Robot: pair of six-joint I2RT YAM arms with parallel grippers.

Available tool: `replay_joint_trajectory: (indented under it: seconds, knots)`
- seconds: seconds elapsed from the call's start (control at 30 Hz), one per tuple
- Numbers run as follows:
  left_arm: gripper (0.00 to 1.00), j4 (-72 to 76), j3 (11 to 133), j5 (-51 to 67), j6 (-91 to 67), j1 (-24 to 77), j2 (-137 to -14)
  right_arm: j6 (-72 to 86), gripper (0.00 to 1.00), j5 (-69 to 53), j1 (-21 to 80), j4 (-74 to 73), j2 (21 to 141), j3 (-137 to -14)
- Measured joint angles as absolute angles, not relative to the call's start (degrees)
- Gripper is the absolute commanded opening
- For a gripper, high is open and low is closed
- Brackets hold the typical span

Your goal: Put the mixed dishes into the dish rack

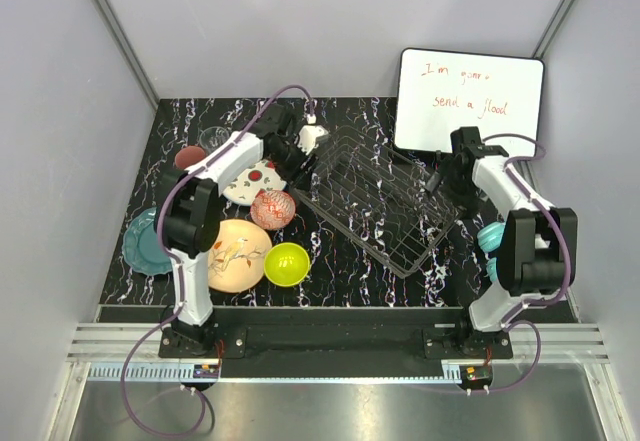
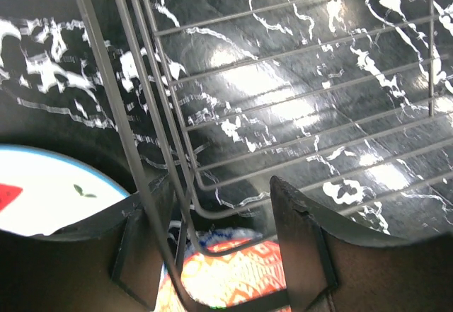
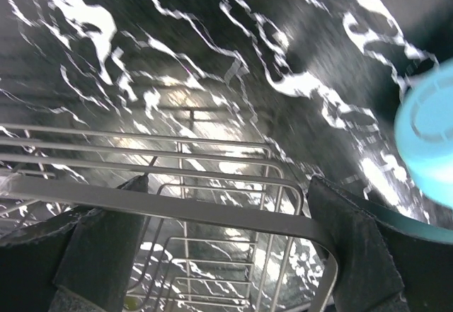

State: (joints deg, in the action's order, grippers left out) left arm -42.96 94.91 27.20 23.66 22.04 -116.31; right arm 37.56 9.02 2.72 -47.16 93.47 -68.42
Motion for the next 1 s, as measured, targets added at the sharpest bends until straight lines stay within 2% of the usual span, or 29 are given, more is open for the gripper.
replay_joint_trajectory:
  seconds: [0.47,0.7,0.87,1.0]
  knots:
    - [0.61,-44.07,86.76,28.80,20.05,21.52,-109.08,34.02,1.00,7.40,2.46,-44.69,101.49,-76.93]
    - [0.99,-48.10,90.37,27.70,19.40,21.89,-107.94,34.02,1.00,6.90,2.17,-43.53,101.80,-78.52]
    - [0.99,-48.80,95.15,23.66,18.72,21.34,-103.31,33.58,1.00,7.16,2.17,-43.44,99.68,-78.11]
    - [0.94,-48.45,90.41,20.93,18.50,18.46,-94.83,33.39,1.00,7.44,2.17,-43.46,93.97,-76.55]
